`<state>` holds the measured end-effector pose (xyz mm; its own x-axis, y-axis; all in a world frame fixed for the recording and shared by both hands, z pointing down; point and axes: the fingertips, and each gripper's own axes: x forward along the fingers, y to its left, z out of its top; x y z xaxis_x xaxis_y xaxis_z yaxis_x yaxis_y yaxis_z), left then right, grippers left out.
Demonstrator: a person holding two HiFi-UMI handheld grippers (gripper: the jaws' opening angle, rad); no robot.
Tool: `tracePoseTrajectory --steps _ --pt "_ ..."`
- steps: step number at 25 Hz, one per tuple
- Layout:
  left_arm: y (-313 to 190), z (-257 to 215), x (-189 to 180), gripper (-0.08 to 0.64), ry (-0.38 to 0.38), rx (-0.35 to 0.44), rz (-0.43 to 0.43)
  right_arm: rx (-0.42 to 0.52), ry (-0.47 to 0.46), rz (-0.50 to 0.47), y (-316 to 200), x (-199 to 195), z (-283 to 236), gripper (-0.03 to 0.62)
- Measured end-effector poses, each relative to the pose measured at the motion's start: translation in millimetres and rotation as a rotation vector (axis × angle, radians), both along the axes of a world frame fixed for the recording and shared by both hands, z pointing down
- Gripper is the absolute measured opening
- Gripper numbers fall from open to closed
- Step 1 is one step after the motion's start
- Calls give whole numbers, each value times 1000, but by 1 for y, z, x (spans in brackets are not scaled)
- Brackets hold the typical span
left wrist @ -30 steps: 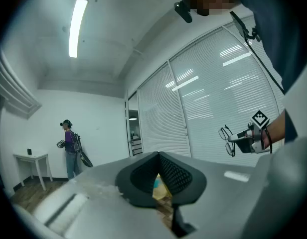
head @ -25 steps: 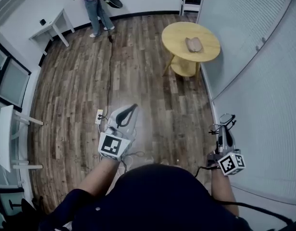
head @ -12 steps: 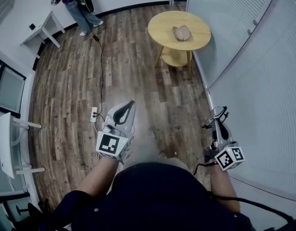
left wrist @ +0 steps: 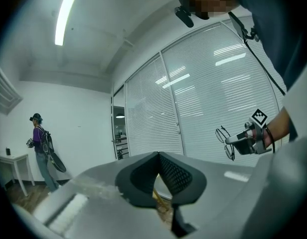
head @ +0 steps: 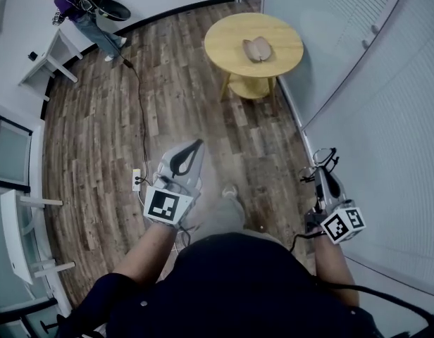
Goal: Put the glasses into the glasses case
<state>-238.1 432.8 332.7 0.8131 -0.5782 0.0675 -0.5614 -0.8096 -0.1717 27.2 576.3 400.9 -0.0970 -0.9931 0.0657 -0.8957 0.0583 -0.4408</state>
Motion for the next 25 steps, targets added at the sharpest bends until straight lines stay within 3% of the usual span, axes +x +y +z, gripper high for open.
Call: tracePoseTrajectory --steps 17,25 --pt "-202 2 60 5 23 -54 134 -28 9 123 -175 33 -19 21" --pt "-247 -6 75 6 50 -67 151 -47 -3 111 -221 35 -23 21"
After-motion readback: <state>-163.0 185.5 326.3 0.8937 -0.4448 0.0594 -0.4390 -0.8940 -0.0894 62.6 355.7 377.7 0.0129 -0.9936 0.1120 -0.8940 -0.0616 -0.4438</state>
